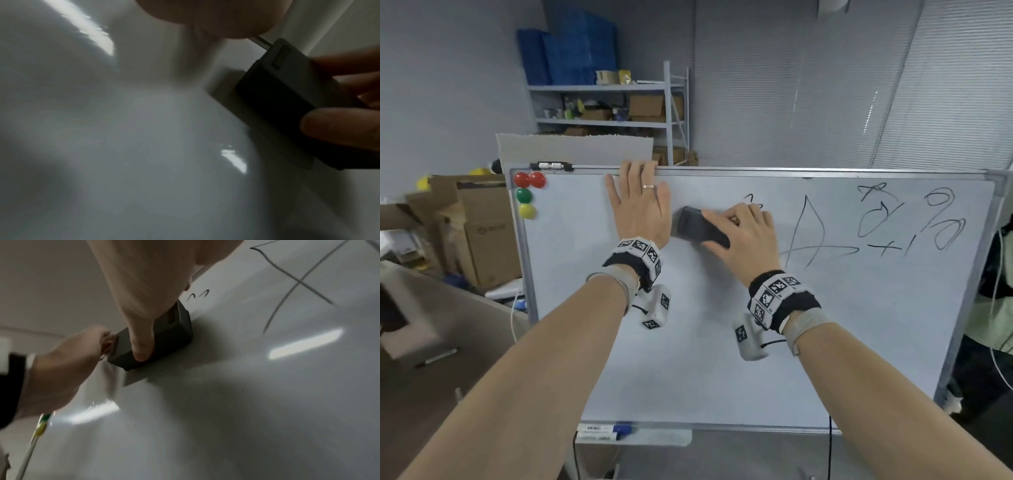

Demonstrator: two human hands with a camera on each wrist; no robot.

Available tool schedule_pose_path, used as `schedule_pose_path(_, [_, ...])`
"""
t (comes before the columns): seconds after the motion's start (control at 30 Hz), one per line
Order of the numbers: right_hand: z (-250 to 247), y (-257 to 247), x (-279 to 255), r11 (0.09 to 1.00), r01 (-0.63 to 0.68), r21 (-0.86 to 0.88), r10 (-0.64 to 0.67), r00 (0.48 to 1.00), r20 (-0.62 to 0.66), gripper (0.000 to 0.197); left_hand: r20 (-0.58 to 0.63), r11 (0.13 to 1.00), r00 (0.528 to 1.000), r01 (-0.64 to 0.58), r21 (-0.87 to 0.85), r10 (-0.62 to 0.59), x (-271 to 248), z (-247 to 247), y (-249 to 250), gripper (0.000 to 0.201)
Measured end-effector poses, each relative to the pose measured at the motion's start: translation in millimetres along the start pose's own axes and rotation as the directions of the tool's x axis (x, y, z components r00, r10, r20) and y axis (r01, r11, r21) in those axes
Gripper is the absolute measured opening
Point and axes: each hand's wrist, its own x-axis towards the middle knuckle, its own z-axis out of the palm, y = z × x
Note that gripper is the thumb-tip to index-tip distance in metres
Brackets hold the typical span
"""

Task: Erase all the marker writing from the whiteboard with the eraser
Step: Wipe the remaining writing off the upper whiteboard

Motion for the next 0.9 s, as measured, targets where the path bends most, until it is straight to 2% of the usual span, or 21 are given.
schedule_pose_path(0.07, [-6,16,1,0.981,-0.194,0.031,0.196,0.975,-0.107,0.054,0.007,1.000,1.000,0.018,-0.024,-0.018,0,1,0,0.051])
schedule_pose_path(0.13, [-13,36,0,0.912,-0.404,0.068,0.409,0.891,-0.198,0.053,0.001,0.998,0.999,0.048,-0.050,-0.048,1,2,4,0.051])
schedule_pose_path(0.2, [-18,46,-4,0.857,-0.511,0.063,0.511,0.829,-0.225,0.053,-0.003,0.994,0.997,0.079,-0.071,-0.079,3,5,8,0.050])
schedule_pose_path(0.27, [-15,40,-11,0.870,-0.489,0.071,0.491,0.843,-0.218,0.052,-0.010,0.992,0.995,0.099,-0.076,-0.100,3,8,10,0.049])
schedule_pose_path(0.37, [-6,16,-28,0.958,-0.269,0.101,0.277,0.959,-0.069,0.052,-0.035,0.994,0.995,0.093,-0.062,-0.095,4,10,8,0.047])
schedule_pose_path(0.4, [-3,10,-34,0.978,-0.192,0.085,0.194,0.981,-0.015,0.051,-0.038,0.994,0.995,0.088,-0.057,-0.090,4,10,6,0.046])
schedule_pose_path(0.47, [-2,8,-41,0.989,-0.144,0.037,0.143,0.990,0.012,0.050,-0.042,0.996,0.996,0.076,-0.045,-0.078,4,10,3,0.045])
schedule_pose_path(0.53, [-7,16,-42,0.967,-0.255,0.011,0.255,0.965,-0.062,0.051,-0.058,0.997,0.996,0.065,-0.038,-0.067,4,10,4,0.045])
schedule_pose_path(0.57, [-10,23,-43,0.939,-0.343,0.016,0.342,0.933,-0.111,0.052,-0.065,0.997,0.996,0.066,-0.045,-0.068,3,11,5,0.045])
schedule_pose_path(0.67, [-22,43,-47,0.796,-0.595,0.114,0.604,0.767,-0.215,0.054,-0.089,0.992,0.991,0.097,-0.075,-0.103,2,13,11,0.045])
schedule_pose_path(0.7, [-25,46,-47,0.752,-0.642,0.149,0.658,0.716,-0.233,0.055,-0.094,0.991,0.989,0.111,-0.078,-0.118,2,12,13,0.045])
schedule_pose_path(0.73, [-27,46,-47,0.726,-0.664,0.178,0.687,0.689,-0.232,0.055,-0.088,0.989,0.988,0.122,-0.077,-0.129,2,11,16,0.046])
schedule_pose_path(0.77, [-28,44,-46,0.720,-0.665,0.198,0.694,0.689,-0.209,0.055,-0.066,0.989,0.989,0.124,-0.075,-0.129,3,11,22,0.046])
schedule_pose_path(0.8, [-27,40,-46,0.731,-0.650,0.207,0.682,0.711,-0.173,0.055,-0.026,0.991,0.993,0.110,-0.074,-0.112,4,12,30,0.047])
schedule_pose_path(0.9, [-23,30,-44,0.785,-0.597,0.163,0.616,0.780,-0.108,0.055,0.105,0.994,0.993,-0.043,-0.104,0.054,2,19,67,0.049])
